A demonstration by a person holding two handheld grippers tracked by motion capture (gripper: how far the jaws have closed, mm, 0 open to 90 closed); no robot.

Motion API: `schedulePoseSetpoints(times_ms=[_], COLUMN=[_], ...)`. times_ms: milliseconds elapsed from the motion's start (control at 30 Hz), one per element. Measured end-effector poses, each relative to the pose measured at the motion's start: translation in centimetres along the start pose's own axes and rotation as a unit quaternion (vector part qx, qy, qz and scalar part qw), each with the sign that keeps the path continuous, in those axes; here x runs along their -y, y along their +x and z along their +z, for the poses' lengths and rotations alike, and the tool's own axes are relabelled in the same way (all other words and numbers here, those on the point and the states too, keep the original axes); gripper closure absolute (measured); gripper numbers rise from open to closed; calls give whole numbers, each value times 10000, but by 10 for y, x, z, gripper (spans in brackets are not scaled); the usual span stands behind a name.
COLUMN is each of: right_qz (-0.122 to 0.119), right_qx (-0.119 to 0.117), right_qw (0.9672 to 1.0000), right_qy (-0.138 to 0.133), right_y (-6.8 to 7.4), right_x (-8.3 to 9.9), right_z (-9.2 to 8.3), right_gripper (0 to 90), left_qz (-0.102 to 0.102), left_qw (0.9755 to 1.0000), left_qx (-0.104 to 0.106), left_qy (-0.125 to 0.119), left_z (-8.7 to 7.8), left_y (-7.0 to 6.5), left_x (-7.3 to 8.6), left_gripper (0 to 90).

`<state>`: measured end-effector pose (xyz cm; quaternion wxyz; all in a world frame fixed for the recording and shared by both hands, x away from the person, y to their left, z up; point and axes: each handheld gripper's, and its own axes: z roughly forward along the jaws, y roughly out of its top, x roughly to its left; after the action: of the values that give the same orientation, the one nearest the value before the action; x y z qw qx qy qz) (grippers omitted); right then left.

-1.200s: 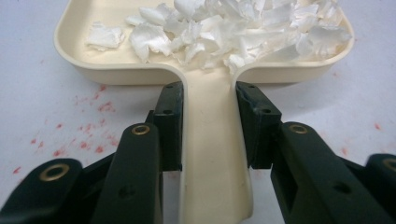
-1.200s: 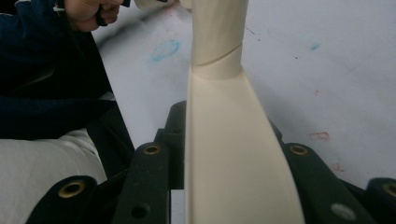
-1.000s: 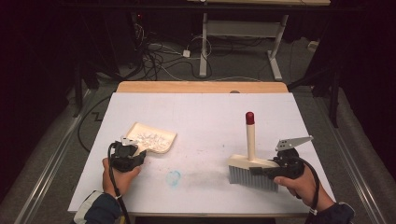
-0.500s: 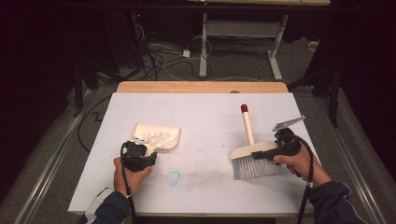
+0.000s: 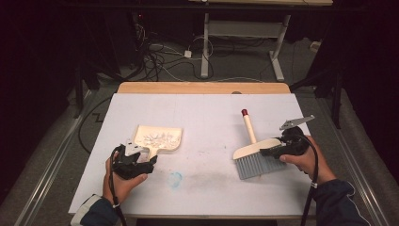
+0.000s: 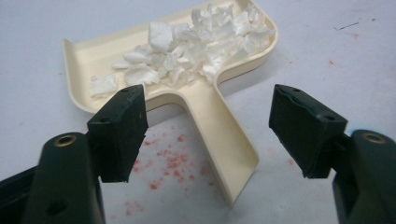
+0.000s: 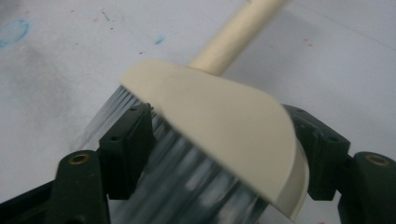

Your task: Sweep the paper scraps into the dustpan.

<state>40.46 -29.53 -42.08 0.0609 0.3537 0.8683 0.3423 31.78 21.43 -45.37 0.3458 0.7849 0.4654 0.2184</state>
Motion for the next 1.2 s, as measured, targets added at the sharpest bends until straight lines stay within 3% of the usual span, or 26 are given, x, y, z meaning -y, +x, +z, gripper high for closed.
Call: schedulePoseSetpoints(times_ms=[100,333,433,533,600,700,867,1000,1067,1200], right_qz=[112,-109,-116,82,228,260,321,243,251,352], right_qx=[-47,395,559,761,902,1069,1515,1626,1732,1757], right_qw=[9999,9991,9982,9961,9946,9927,9879,9863,9844,9836], right_qy=[-65,78,-170,-438,-458,-501,-123,142,184,188], right_y=[1,9,10,5,3,2,-3,-4,-5,-8], right_x=[2,3,3,2,1,-4,-10,-11,-11,-10], right_z=[-2,-10,-18,-20,-15,-1,30,46,48,51], right_gripper=[294,316,331,360,385,499,684,706,692,678], left_qz=[44,404,369,368,430,512,683,770,788,824], left_qw=[10000,9991,9992,9992,9990,9986,9976,9968,9967,9964], left_qx=[26,122,129,165,150,161,120,134,154,149], left_qy=[-70,-37,-9,-32,-31,-7,77,151,156,156], left_z=[-10,-18,-17,-17,-16,-14,-10,-7,-6,-6], left_y=[0,-4,-2,-2,-4,-7,-12,-15,-16,-17], left_x=[8,27,31,31,31,31,30,30,30,30], left_gripper=[259,235,230,230,230,231,231,231,231,231])
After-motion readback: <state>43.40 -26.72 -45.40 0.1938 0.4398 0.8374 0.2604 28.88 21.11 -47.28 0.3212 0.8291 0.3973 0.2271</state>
